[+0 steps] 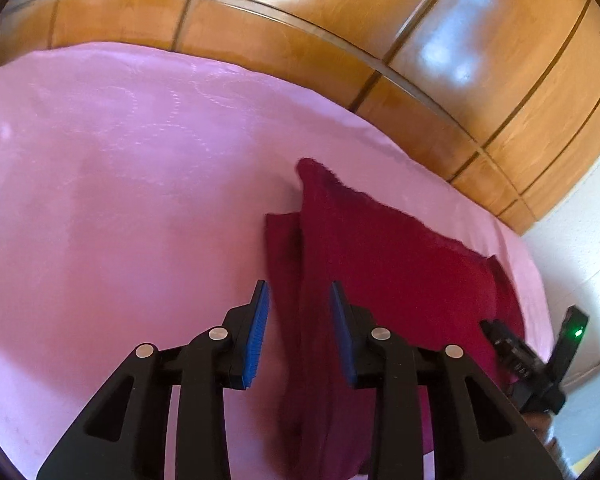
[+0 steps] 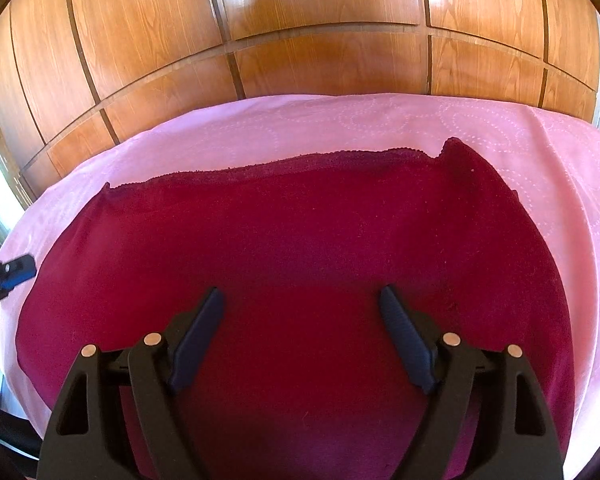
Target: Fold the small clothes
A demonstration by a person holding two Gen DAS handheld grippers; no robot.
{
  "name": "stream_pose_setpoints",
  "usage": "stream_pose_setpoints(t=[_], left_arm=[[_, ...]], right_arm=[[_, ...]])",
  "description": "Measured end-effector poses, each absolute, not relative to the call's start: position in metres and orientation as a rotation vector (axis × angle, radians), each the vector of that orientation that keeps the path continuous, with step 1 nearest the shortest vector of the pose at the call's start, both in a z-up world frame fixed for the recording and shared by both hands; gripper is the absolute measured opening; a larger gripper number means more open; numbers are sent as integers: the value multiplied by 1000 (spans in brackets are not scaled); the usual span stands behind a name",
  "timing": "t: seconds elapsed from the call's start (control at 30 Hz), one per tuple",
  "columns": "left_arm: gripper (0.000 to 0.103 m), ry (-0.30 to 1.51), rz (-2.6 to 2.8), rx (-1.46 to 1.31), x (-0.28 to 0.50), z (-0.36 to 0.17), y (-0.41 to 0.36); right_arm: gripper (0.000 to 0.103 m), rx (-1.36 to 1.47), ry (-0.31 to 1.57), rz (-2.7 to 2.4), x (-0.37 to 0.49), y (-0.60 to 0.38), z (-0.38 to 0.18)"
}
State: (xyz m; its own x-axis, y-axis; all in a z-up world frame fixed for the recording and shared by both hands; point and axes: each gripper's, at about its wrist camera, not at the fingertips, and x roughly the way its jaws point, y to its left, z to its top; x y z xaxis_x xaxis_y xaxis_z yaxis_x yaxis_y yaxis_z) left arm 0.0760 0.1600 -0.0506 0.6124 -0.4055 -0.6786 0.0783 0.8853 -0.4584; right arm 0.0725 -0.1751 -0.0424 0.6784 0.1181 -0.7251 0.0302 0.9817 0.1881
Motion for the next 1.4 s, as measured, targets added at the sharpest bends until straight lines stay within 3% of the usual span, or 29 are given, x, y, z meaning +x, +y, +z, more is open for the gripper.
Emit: stream_pose_setpoints(t=[0.17, 0.23, 0.4, 0.6, 0.87, 1.03, 1.1, 1.23, 1.27, 1.33, 1.4], left_arm=[[30, 938, -318, -388, 103, -60, 142], [8, 967, -319, -374, 112, -70, 136], [7, 782, -267, -340, 96, -36, 130], [8, 896, -148, -163, 114, -84, 106], [10, 765, -59, -36, 75, -45, 83], [10, 720, -161, 11, 43, -37, 68], [10, 780, -151, 68, 45, -55, 59], [11, 816, -126, 72, 46, -67, 57], [12, 816, -124, 67, 45, -63, 56], [39, 815, -133, 42, 43, -57, 56], [51, 797, -141, 19, 37, -52, 54]], right_arm=[[81, 192, 820, 53, 72, -176, -44], [81, 194, 818, 54, 72, -175, -44], [81, 246, 831, 64, 73, -181, -40], [88, 195, 819, 45, 76, -168, -44], [88, 222, 816, 96, 72, -177, -41], [72, 346, 814, 88, 60, -219, -30], [55, 421, 829, 57, 56, -247, -35], [56, 509, 828, 73, 43, -277, -32], [65, 531, 815, 76, 39, -282, -28], [71, 556, 772, 56, 30, -298, -18], [74, 575, 756, 34, 27, -312, -13]])
